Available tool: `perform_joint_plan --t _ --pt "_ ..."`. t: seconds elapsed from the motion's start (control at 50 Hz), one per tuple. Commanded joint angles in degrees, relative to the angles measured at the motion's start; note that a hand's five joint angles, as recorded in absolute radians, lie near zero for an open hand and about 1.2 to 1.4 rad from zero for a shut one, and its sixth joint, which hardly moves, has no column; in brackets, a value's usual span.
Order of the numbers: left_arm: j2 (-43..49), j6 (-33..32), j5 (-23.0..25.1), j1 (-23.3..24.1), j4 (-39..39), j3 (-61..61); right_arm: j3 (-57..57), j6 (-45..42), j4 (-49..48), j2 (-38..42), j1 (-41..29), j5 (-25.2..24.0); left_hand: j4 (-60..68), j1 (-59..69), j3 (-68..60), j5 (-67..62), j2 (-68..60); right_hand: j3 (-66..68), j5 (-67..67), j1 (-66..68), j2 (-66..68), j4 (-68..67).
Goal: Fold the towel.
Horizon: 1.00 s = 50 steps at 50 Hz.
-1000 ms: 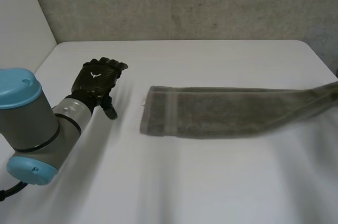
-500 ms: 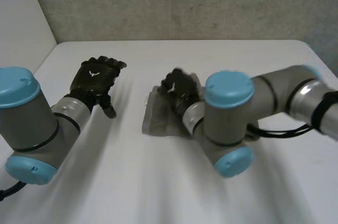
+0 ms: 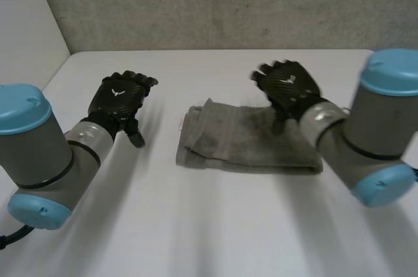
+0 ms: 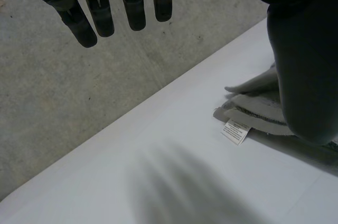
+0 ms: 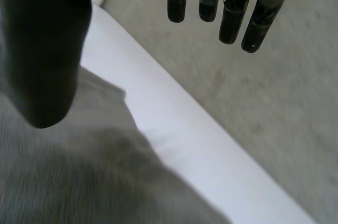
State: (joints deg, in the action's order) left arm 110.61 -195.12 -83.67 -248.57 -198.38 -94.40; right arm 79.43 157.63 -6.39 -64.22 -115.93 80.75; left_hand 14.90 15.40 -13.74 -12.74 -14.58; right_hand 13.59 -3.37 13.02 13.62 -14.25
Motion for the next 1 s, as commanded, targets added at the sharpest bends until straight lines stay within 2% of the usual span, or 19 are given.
perform_joint_plan --t 0.02,0.12,0.16,0.2,0.38,0.42,0.44,0.48,0.6,0.7,0.76,0.8,0.82,0.86,0.88,0.9,0.92,0.96,1.0 --pt "0.04 0.00 0.00 0.10 0.01 0.00 11.87 -3.46 0.50 -2.58 7.29 -1.47 -4.69 -5.19 3.52 12.52 4.37 -3.59 3.37 -3.02 -3.62 4.25" --pt "0.31 -0.09 0.00 1.33 -0.08 0.09 14.34 -5.76 -0.29 -1.96 8.09 -1.03 -4.69 -5.19 3.52 12.52 4.37 6.92 -7.14 7.49 6.89 -6.27" --pt "0.57 -0.09 0.00 1.86 -0.08 0.00 14.52 -6.72 -0.99 0.14 8.53 -0.77 -4.69 -5.19 3.52 12.52 4.37 19.47 -19.69 20.04 19.44 -18.82" --pt "0.66 -0.09 0.00 1.95 -0.08 0.00 14.35 -6.99 -1.86 1.80 8.70 -0.42 -4.69 -5.19 3.52 12.52 4.37 24.70 -24.92 25.27 24.67 -24.05" --pt "0.57 -0.09 0.09 1.95 -0.25 -0.70 13.47 -9.71 -3.45 5.60 9.76 1.87 -4.69 -5.19 3.52 12.52 4.37 41.24 -41.45 41.81 41.20 -40.58" --pt "0.57 -0.09 0.00 1.95 -0.25 -0.70 13.29 -10.85 -3.45 5.51 10.37 3.10 -4.69 -5.19 3.52 12.52 4.37 54.30 -54.52 54.87 54.27 -53.64" --pt "0.57 -0.09 0.00 1.95 -0.25 -0.70 13.29 -10.86 -3.45 5.51 10.38 3.10 -4.69 -5.19 3.52 12.52 4.37 54.36 -54.57 54.93 54.32 -53.70" --pt "0.48 -0.09 0.00 1.95 -0.25 -0.70 13.20 -11.03 -3.54 5.51 10.55 3.71 -4.69 -5.19 3.52 12.52 4.37 66.22 -66.44 66.79 66.19 -65.57" --pt "0.13 -0.09 -0.08 1.95 -0.16 -0.61 12.23 -11.38 -3.28 4.54 10.38 3.89 -4.69 -5.19 3.52 12.52 4.37 66.41 -66.63 66.98 66.38 -65.75" --pt "-0.66 -0.09 -0.08 2.39 -0.08 0.96 8.21 -18.74 -2.75 -0.19 9.15 3.11 -4.69 -5.19 3.52 12.52 4.37 66.41 -66.63 66.98 66.38 -65.75" --pt "-1.19 -0.09 -0.17 2.74 -0.08 1.67 6.70 -21.93 -2.75 -0.20 7.56 2.49 -4.69 -5.19 3.52 12.52 4.37 66.41 -66.63 66.98 66.38 -65.75" --pt "-2.15 0.44 -0.78 3.61 0.01 3.33 2.68 -29.97 -2.66 0.93 -0.21 0.56 -4.69 -5.19 3.52 12.52 4.37 66.41 -66.63 66.98 66.38 -65.75" --pt "-2.15 0.44 -0.79 3.62 0.01 3.34 2.66 -30.02 -2.66 0.94 -0.26 0.55 -4.69 -5.19 3.52 12.52 4.37 66.41 -66.63 66.98 66.38 -65.75" --pt "-2.33 2.54 -2.10 4.06 0.01 5.18 -1.28 -38.41 -2.66 5.66 -8.04 -0.67 -4.69 -5.19 3.52 12.52 4.37 66.41 -66.63 66.98 66.38 -65.75" --pt "-2.33 2.55 -2.11 4.06 0.01 5.19 -1.30 -38.45 -2.66 5.69 -8.08 -0.68 -4.69 -5.19 3.52 12.52 4.37 66.41 -66.63 66.98 66.38 -65.75" --pt "-2.42 3.86 -2.80 4.23 0.10 6.06 -3.13 -42.54 -2.66 8.47 -11.48 -0.85 -4.69 -5.19 3.52 12.52 4.37 66.41 -66.63 66.98 66.38 -65.75" --pt "-2.42 3.87 -2.81 4.23 0.10 6.07 -3.15 -42.58 -2.66 8.50 -11.51 -0.85 -4.69 -5.19 3.52 12.52 4.37 66.41 -66.63 66.98 66.38 -65.75" --pt "-2.51 6.49 -4.21 4.59 0.45 7.99 -5.68 -49.85 -2.40 13.05 -15.71 -0.77 -4.69 -5.19 3.52 12.52 4.37 66.41 -66.63 66.98 66.38 -65.75" --pt "-2.51 7.46 -4.82 4.59 0.71 8.78 -6.48 -52.32 -1.96 14.64 -17.21 -0.77 -4.69 -5.19 3.52 12.52 4.37 66.41 -66.63 66.98 66.38 -65.75"
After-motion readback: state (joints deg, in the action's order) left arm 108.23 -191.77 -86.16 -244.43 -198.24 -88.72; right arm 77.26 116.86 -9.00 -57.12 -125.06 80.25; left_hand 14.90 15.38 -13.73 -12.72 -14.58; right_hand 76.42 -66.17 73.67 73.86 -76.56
